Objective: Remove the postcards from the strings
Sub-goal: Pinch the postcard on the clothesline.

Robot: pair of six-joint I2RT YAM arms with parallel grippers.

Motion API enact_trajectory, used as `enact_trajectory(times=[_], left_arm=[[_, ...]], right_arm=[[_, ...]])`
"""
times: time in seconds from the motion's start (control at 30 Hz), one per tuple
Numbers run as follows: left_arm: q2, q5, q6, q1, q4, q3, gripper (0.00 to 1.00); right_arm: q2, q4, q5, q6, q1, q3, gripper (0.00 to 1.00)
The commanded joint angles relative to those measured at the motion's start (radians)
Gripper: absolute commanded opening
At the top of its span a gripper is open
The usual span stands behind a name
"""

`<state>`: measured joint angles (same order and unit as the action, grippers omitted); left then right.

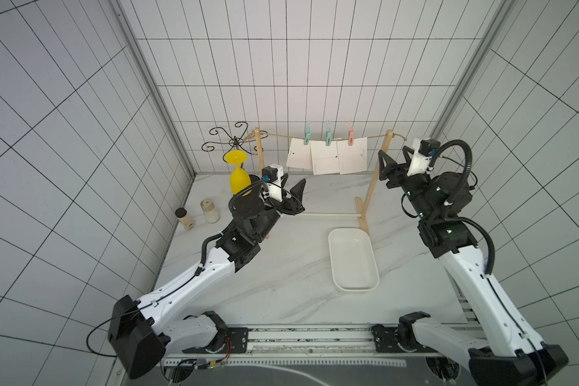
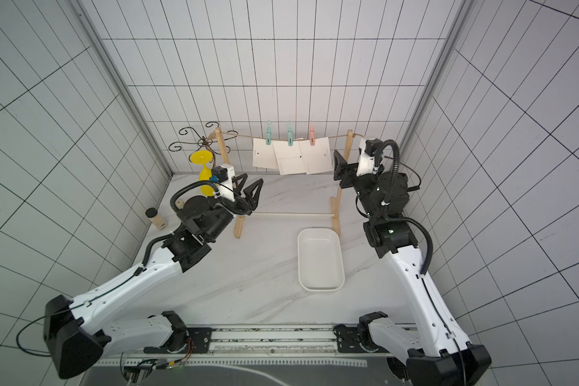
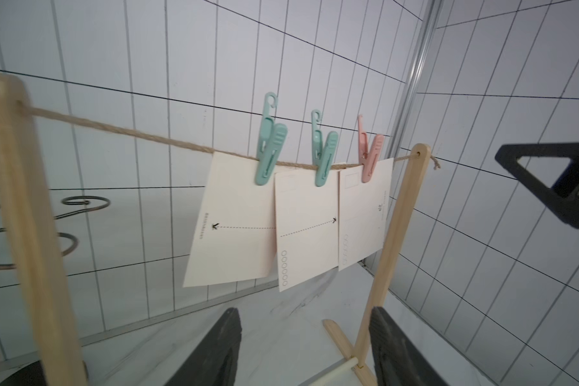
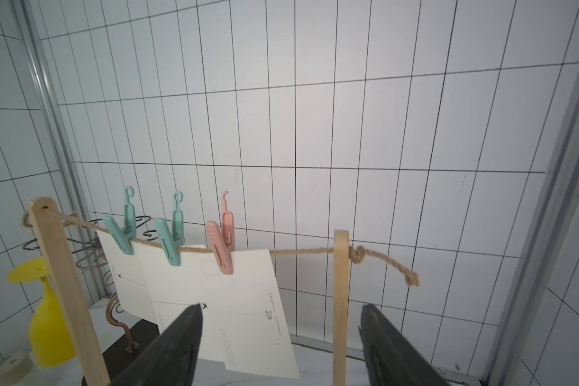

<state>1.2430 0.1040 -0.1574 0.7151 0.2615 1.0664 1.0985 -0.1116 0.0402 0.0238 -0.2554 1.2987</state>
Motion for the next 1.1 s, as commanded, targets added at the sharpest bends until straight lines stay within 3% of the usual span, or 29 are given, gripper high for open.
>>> enact_trajectory(times=[0.0,0.17,0.33,0.5,0.83,1.07], left_arm=[[0.100,-0.148,-0.069,0.023,-0.004,0.107,0.63],[0.279,-0.234,-0.116,0.036,0.026,0.273,0.66],[0.413,-0.305,-0.169,0.037,0.061,0.391,0.68],[0.502,-0.260,-0.152,0.037,0.031,0.475,0.69],[0.622,-0.102,-0.115,0.024,-0.076,0.612,0.69],[0.678,-0.120,-0.143,-0.006,-0.076,0.655,0.70]], right_arm=[[0.077,0.118,0.169,-0.010,-0.008,0.200,0.78],[0.254,0.184,0.317,-0.021,-0.007,0.463,0.80],[0.401,0.201,0.363,-0.011,-0.001,0.640,0.83],[0.527,0.224,0.421,0.016,0.040,0.798,0.84],[0.638,0.222,0.468,0.042,0.109,0.918,0.84],[0.655,0.208,0.477,0.047,0.121,0.928,0.84]])
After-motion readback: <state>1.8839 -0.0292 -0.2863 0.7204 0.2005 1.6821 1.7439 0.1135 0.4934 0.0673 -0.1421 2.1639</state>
